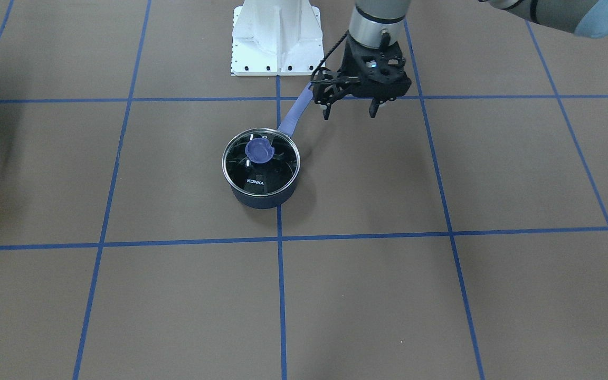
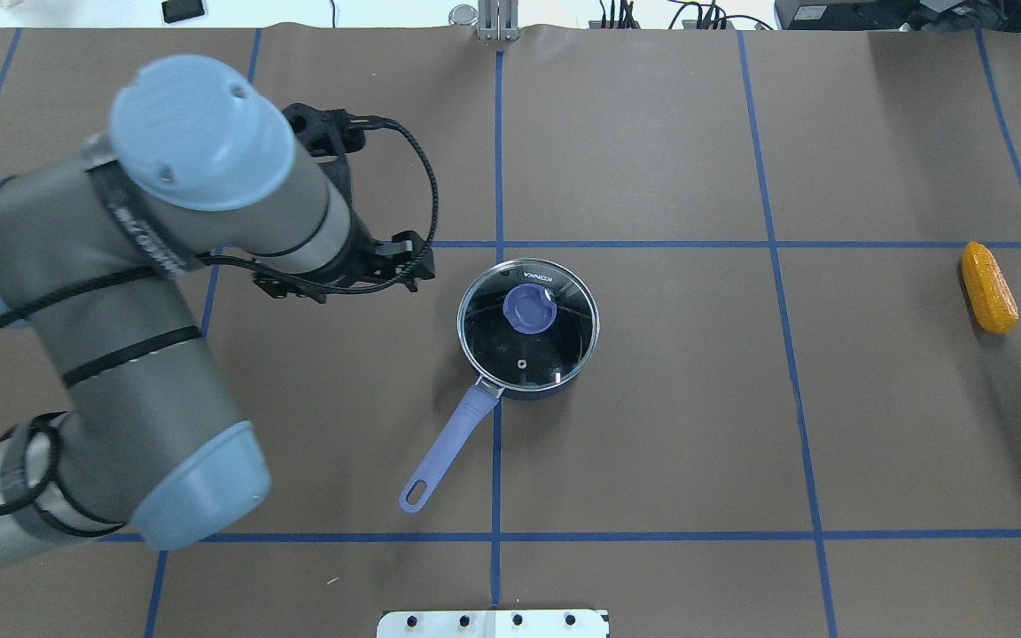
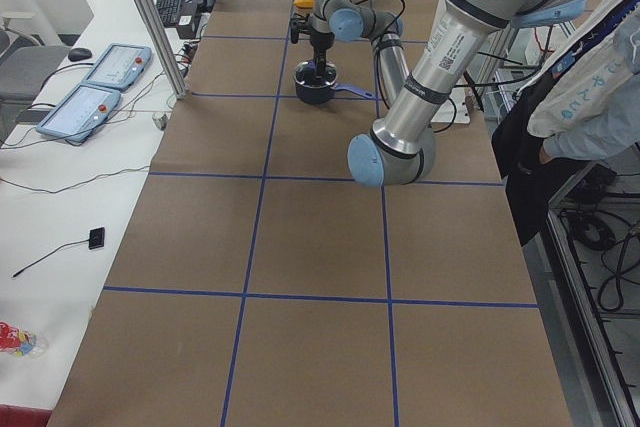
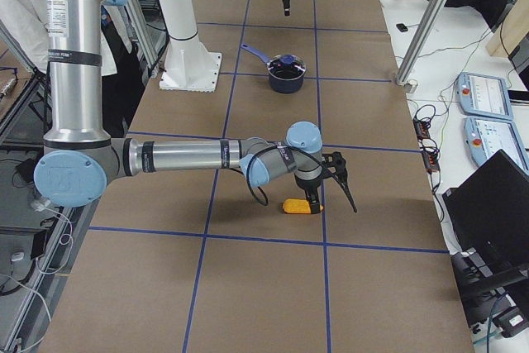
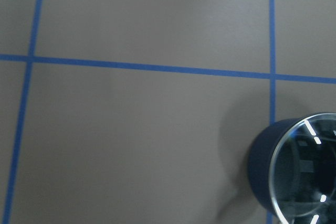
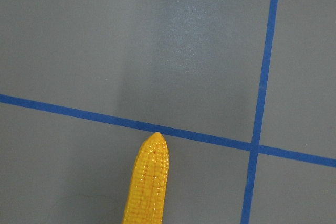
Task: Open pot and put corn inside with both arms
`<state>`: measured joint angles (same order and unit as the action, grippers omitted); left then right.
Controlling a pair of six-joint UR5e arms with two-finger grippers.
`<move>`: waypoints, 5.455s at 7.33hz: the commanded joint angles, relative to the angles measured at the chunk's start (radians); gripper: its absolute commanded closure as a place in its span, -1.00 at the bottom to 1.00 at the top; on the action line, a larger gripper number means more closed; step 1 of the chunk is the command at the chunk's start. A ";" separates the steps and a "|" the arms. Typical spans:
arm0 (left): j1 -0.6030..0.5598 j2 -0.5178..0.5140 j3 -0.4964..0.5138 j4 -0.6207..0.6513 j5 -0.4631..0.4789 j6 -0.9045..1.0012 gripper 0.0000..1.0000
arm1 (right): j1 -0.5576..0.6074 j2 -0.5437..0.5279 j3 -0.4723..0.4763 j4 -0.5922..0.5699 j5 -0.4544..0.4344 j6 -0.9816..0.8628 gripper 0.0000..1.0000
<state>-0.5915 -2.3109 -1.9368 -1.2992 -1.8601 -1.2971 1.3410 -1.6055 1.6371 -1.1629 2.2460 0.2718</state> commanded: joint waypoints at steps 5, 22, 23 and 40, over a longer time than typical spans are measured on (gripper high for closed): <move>0.081 -0.208 0.363 -0.164 0.059 -0.083 -0.97 | -0.005 0.001 -0.003 0.000 0.000 0.001 -1.00; 0.133 -0.260 0.449 -0.167 0.133 -0.117 -0.22 | -0.005 0.006 -0.014 0.000 0.000 0.001 -1.00; 0.133 -0.263 0.441 -0.167 0.131 -0.117 0.16 | -0.005 0.009 -0.016 0.000 -0.002 0.001 -1.00; -0.309 0.752 -0.125 -0.407 -0.235 0.868 0.81 | -0.019 0.030 -0.031 0.000 -0.011 0.001 -1.00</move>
<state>-0.8830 -1.6452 -2.0830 -1.5963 -2.0536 -0.4560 1.3238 -1.5758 1.6066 -1.1627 2.2364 0.2730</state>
